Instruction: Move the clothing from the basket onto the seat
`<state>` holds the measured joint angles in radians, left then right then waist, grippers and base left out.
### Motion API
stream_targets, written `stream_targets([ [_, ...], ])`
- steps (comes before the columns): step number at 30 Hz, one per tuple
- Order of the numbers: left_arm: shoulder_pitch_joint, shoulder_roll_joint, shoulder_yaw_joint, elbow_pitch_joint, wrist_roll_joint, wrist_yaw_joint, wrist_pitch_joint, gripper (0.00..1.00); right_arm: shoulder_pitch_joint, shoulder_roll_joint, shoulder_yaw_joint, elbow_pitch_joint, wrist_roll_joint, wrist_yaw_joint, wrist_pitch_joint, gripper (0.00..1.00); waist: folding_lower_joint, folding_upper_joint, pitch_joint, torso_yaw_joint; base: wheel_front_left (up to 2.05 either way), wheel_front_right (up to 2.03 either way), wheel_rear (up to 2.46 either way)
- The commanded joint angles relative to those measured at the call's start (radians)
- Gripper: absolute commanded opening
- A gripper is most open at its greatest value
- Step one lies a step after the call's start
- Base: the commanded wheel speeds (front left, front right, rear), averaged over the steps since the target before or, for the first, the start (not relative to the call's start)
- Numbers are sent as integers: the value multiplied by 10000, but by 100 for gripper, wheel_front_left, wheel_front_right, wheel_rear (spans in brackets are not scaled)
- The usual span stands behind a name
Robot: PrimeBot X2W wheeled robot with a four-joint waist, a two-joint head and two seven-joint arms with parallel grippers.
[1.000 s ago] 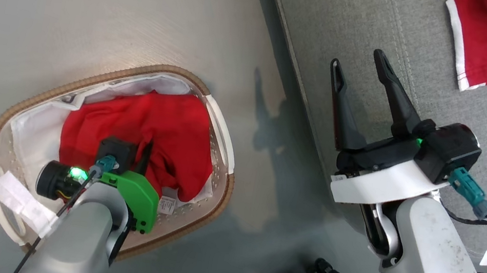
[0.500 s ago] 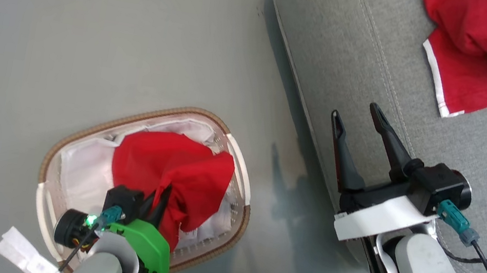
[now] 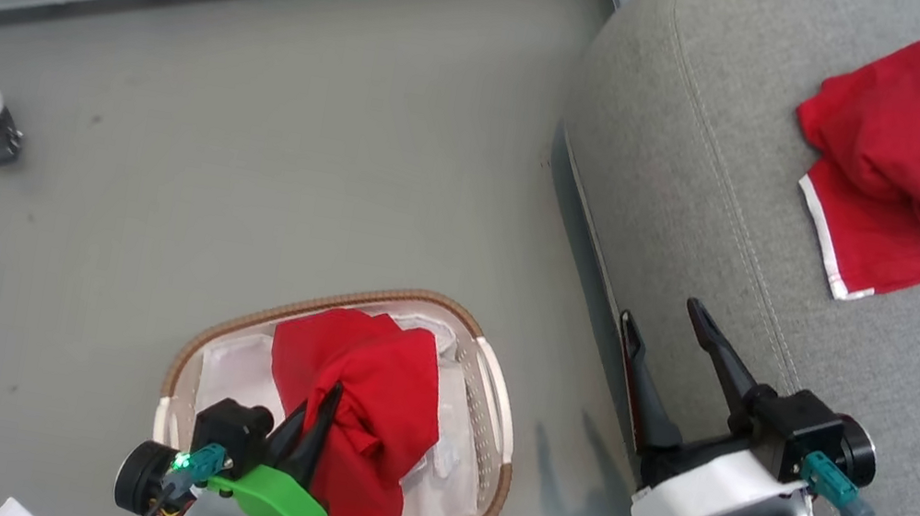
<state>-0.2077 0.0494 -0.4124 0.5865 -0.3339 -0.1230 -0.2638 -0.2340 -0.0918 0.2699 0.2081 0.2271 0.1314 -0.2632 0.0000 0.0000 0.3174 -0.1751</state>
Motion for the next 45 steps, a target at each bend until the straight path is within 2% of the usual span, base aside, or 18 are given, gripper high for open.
stream_targets([
  [1, 217, 21, 101, -214, -107, -29, -12, 0, 245, -57, 8, 61, -75, -14, -20, 100, 0, 0, -856, 484, 0, 0, 0],
  [12, 355, 22, 504, -2328, -248, -76, -11, 0, 1126, -66, -2, 236, -185, -14, -20, 100, 0, 0, -1889, 883, 0, 0, 0],
  [27, -560, 22, 375, -3912, -534, -38, -10, 0, 1534, -61, 540, 460, -213, -14, -20, 100, 0, 0, -2418, 1104, 0, 0, 0],
  [37, -667, 22, -97, -4147, -735, 75, -11, 0, 620, -299, 2327, 138, -156, -14, -20, 100, 0, 0, -2266, 1386, 0, 0, 0],
  [42, -787, 22, -453, -4139, -860, 88, -11, 0, -372, -344, 3319, 164, -47, -14, -20, 100, 0, 0, -2146, 1734, 0, 0, 0],
  [45, -813, 22, -749, -4131, -941, 88, -10, 0, -879, -313, 3567, 280, -14, -14, -20, 100, 0, 0, -2057, 2009, 0, 0, 0],
])
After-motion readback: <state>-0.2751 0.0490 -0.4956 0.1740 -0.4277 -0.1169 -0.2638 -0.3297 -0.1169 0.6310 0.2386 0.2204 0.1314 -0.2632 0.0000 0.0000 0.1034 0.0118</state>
